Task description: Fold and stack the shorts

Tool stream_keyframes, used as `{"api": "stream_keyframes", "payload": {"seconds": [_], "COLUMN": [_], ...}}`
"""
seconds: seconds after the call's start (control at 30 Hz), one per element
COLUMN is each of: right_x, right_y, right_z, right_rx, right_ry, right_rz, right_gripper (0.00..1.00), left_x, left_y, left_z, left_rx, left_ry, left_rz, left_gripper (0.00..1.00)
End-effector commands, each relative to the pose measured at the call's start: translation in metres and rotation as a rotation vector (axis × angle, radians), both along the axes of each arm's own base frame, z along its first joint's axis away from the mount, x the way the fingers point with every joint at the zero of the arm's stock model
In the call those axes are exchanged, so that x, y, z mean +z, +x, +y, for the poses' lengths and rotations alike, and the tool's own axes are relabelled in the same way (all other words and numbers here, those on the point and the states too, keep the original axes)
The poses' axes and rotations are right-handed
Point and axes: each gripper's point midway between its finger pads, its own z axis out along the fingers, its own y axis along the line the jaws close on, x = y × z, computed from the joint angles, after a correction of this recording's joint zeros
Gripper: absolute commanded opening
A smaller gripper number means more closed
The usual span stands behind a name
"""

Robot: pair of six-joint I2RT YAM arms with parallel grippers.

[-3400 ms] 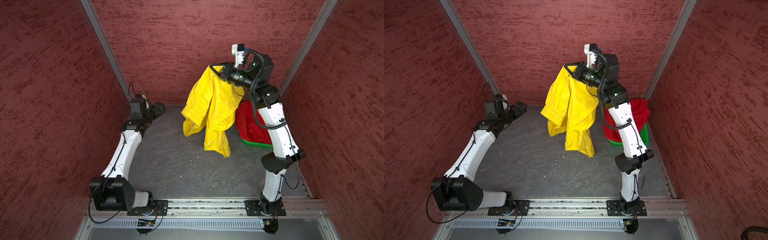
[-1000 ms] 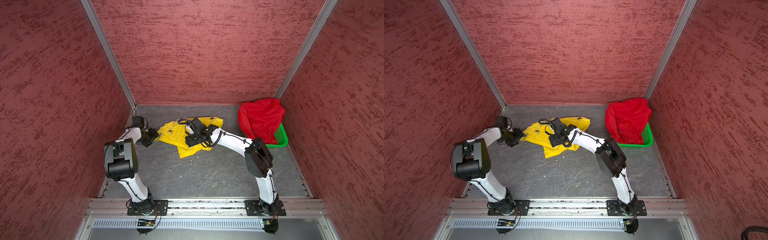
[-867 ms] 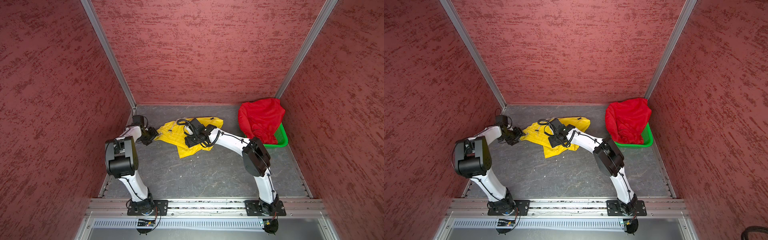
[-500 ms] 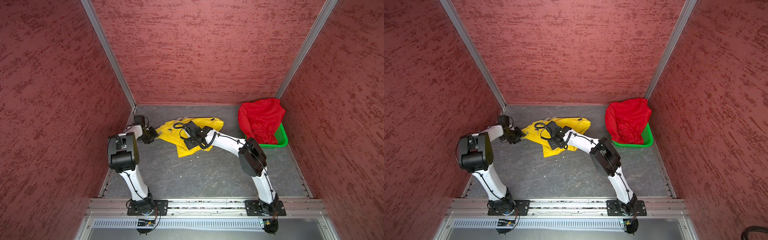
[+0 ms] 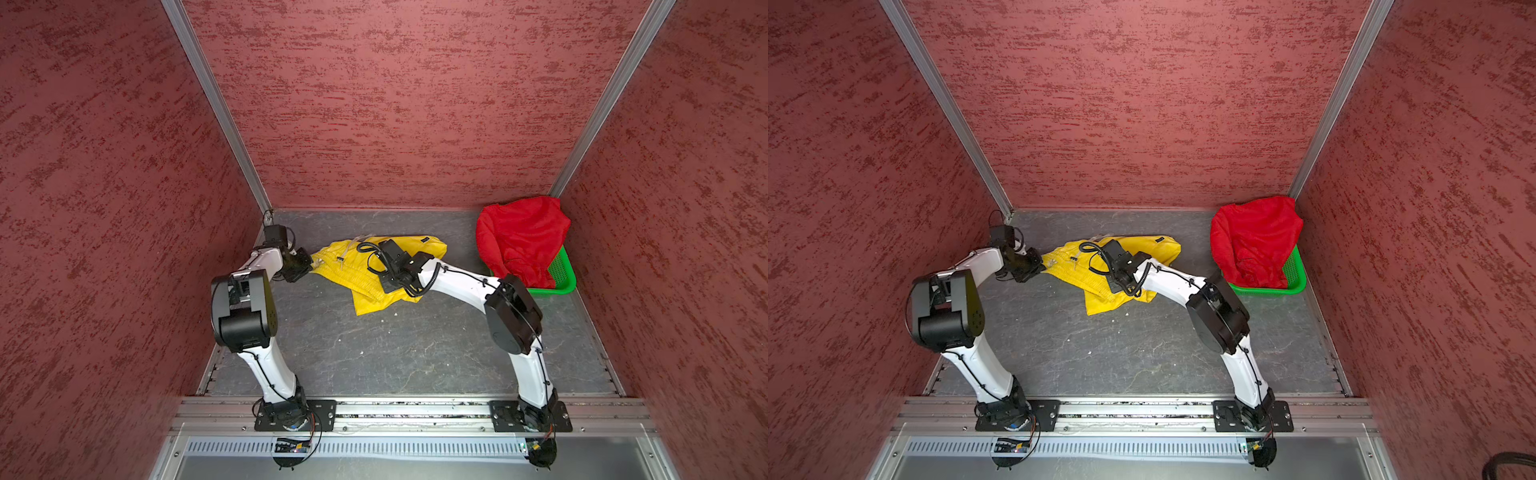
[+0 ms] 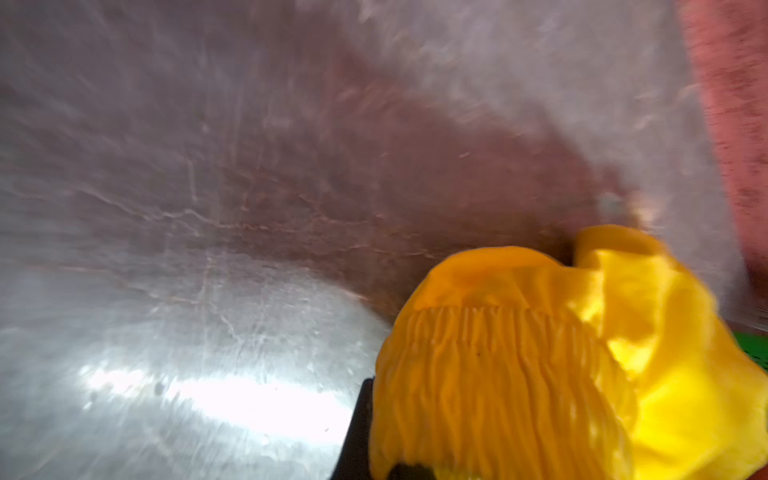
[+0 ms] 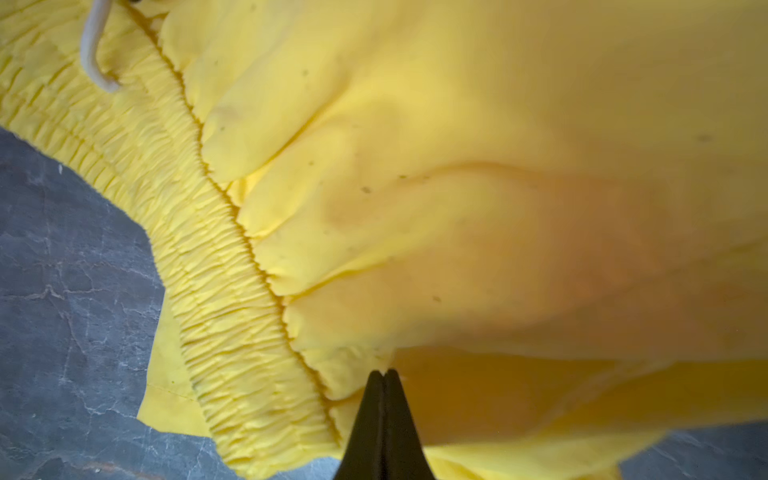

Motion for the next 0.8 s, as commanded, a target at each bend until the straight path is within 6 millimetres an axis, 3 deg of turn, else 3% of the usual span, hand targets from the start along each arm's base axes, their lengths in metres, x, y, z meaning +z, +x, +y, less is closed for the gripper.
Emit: {"api": "stream_keyframes", "payload": {"seconds": [0.0, 0.07, 0.2, 0.27, 0.4, 0.53, 0.77], "right_x": [0.076, 0.087, 0.074, 0.059, 0.036, 0.026, 0.001], "right_y": [0.023, 0.018, -0.010, -0.026, -0.047, -0.061, -0.065], "right_z": [-0.011, -0.007, 0.016, 0.029, 0.053, 0.084, 0.111], "right_rx": [-0.079, -0.038, 0.086, 0.151, 0.219, 0.290, 0.327], "right_ry": [0.165, 0.192, 0.198, 0.157, 0.116, 0.131, 0.013], "right_rz": [-0.131, -0.131, -0.057, -0.035, 0.008, 0.025, -0.002], "right_gripper": [0.00, 0.02, 0.34, 0.42, 0.49, 0.53, 0.60], "left_x": [0.062, 0.074, 0.076, 0.070, 0.061, 0.055, 0.046], "left_y": [0.007, 0.006, 0.001, -0.002, -0.006, -0.006, -0.004], "left_z": [0.007, 0.006, 0.003, 0.002, -0.001, -0.002, -0.007], "left_rx": [-0.045, -0.055, -0.056, -0.055, -0.060, -0.059, -0.061], "left_ry": [0.088, 0.093, 0.084, 0.079, 0.066, 0.053, 0.018], "left_rz": [-0.142, -0.169, -0.166, -0.150, -0.121, -0.099, -0.076], "left_gripper": [0.00, 0.00, 0.00, 0.00, 0.00, 0.00, 0.00]}}
